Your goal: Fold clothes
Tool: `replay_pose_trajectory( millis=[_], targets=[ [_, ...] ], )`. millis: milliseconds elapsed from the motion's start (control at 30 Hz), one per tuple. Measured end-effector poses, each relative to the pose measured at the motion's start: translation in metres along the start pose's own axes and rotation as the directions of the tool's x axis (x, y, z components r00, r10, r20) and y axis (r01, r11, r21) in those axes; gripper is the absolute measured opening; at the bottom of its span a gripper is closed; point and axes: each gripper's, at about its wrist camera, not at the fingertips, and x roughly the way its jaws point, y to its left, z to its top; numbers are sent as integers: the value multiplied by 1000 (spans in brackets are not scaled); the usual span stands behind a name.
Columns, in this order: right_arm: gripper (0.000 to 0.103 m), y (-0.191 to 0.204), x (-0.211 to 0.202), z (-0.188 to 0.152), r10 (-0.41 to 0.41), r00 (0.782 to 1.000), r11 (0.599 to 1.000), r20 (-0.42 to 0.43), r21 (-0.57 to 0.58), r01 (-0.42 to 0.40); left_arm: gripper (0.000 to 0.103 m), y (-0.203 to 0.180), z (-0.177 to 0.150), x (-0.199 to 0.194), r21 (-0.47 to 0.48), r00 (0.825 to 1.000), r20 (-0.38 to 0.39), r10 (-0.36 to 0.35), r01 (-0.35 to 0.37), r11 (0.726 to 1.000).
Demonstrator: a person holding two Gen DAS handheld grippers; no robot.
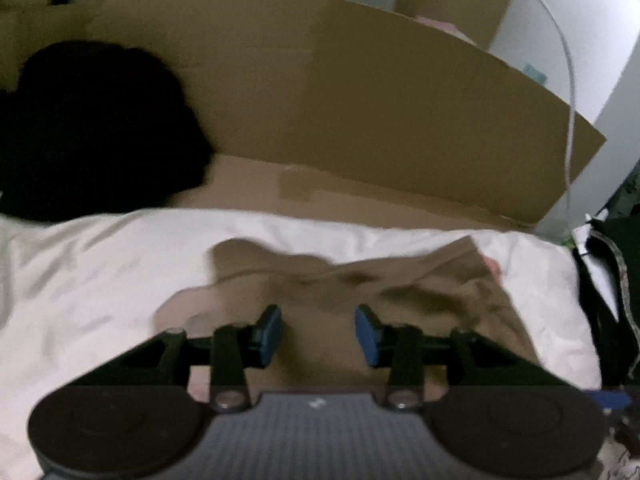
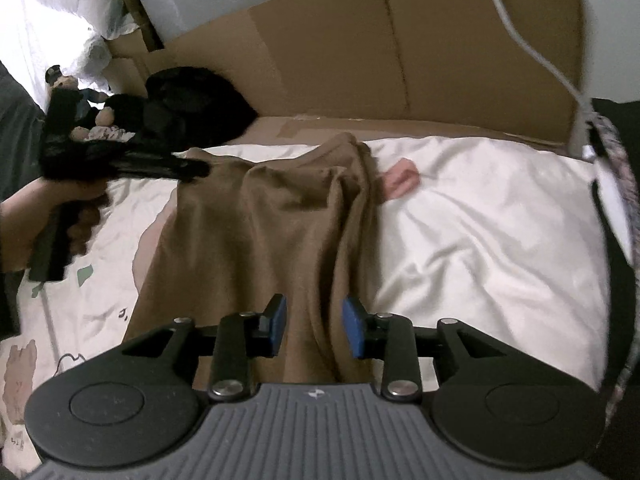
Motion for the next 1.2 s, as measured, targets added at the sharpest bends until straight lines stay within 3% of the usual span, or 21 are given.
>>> replay_pose_trajectory(
  millis=[67, 133, 233, 367, 467, 500, 567, 633, 967, 1033, 1067, 1133, 1200],
  targets=[
    [31, 0, 14, 0, -33, 999, 999, -28, -18, 33, 48, 12, -5, -6, -13, 1000, -4, 7, -7, 1000],
    [6, -4, 18, -2, -48, 998, 999, -34, -9, 48, 48, 22, -9, -9, -27, 1000, -7, 7, -7, 1000],
    [6, -30, 23, -11, -74, 995, 991, -61, 104, 80, 48, 33, -16, -7, -45, 1000, -12, -8, 8, 999],
    [10, -52, 15, -14, -69, 995, 973, -65, 216, 82, 48, 40, -26, 1, -51, 999, -22, -42, 41, 998],
    [15, -59, 4, 4, -88, 996, 974, -9, 209, 88, 48, 43, -28, 5, -55, 998, -16, -65, 64, 996],
    [18, -59, 3, 12, -87, 996, 976, 10, 202, 84, 48, 44, -28, 7, -57, 997, -9, -73, 72, 996],
    [35, -58, 9, 29, -81, 996, 982, 30, 171, 75, 49, 47, -28, 9, -66, 996, 3, -84, 84, 994],
    [39, -57, 17, 40, -68, 997, 987, 34, 150, 62, 49, 50, -25, 12, -95, 996, 15, -91, 92, 991],
    [40, -35, 71, 78, -36, 999, 999, 15, 29, 35, 55, 52, -7, 24, -119, 989, 66, -134, 141, 983],
    [34, -36, 79, 79, -25, 1000, 999, 7, 29, 25, 55, 52, -6, 27, -121, 989, 67, -134, 141, 983],
    [22, -37, 80, 79, -22, 1000, 999, 6, 28, 22, 55, 52, -4, 29, -124, 988, 69, -137, 144, 982],
    [6, -39, 84, 80, -3, 1000, 1000, 0, 17, 3, 55, 54, -2, 37, -148, 988, 67, -143, 151, 977],
    [5, -42, 88, 81, 7, 1000, 1000, -3, -2, -7, 52, 57, -2, 39, -164, 987, 68, -147, 157, 974]
  ],
)
